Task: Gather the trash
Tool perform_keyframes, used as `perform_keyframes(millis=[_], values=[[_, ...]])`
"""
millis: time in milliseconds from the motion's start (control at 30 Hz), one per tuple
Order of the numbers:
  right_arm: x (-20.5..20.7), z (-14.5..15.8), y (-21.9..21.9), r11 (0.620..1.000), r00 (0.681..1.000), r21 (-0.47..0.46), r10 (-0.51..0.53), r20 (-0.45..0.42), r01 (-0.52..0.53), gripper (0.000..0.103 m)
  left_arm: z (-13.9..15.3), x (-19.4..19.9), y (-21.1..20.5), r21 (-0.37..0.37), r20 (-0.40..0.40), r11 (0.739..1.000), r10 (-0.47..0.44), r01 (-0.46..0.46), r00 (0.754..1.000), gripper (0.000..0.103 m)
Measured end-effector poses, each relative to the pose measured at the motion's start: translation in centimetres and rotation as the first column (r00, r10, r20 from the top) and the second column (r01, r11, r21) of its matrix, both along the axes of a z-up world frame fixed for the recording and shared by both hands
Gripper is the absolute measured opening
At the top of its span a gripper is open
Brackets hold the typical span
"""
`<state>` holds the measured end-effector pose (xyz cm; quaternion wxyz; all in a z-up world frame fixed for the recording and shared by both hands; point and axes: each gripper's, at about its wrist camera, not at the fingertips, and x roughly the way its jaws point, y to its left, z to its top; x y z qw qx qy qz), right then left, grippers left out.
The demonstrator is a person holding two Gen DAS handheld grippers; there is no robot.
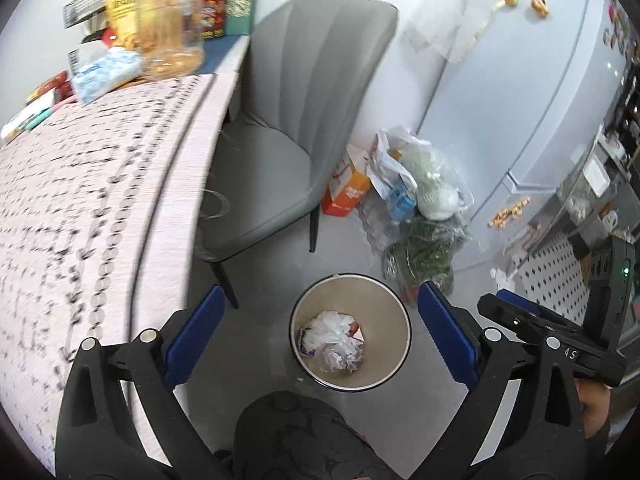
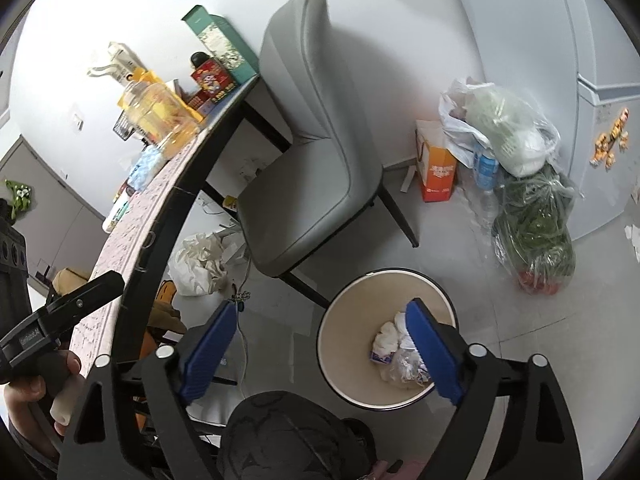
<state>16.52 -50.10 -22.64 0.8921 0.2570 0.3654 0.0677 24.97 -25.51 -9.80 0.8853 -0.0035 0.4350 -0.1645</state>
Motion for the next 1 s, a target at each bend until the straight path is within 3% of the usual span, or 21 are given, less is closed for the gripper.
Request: perform_keyframes(millis=[167, 533, 1000], values=[[-0.4, 2.1, 1.9, 0.999, 0.999, -0.033, 0.022, 0.027, -0.021, 0.095, 1.7, -1.2, 2.8, -0.039, 0.04, 0.998, 0.057, -0.055, 0.998, 0.097], [-1.4, 7.0, 6.5, 0.987, 0.993, -0.13, 0.101, 0.059, -0.092, 0.095, 5.8, -4.5, 9.3, -0.106, 0.123, 0.985, 0.146, -0.133, 0.982, 0.097], [-4.0, 12.1, 13.1, 0.962, 0.976, -0.215, 0.193, 0.103, -0.168, 0.095, 8.0, -9.7, 16.2, -0.187, 0.164, 0.965, 0.214, -0.183, 0.963, 0.097]])
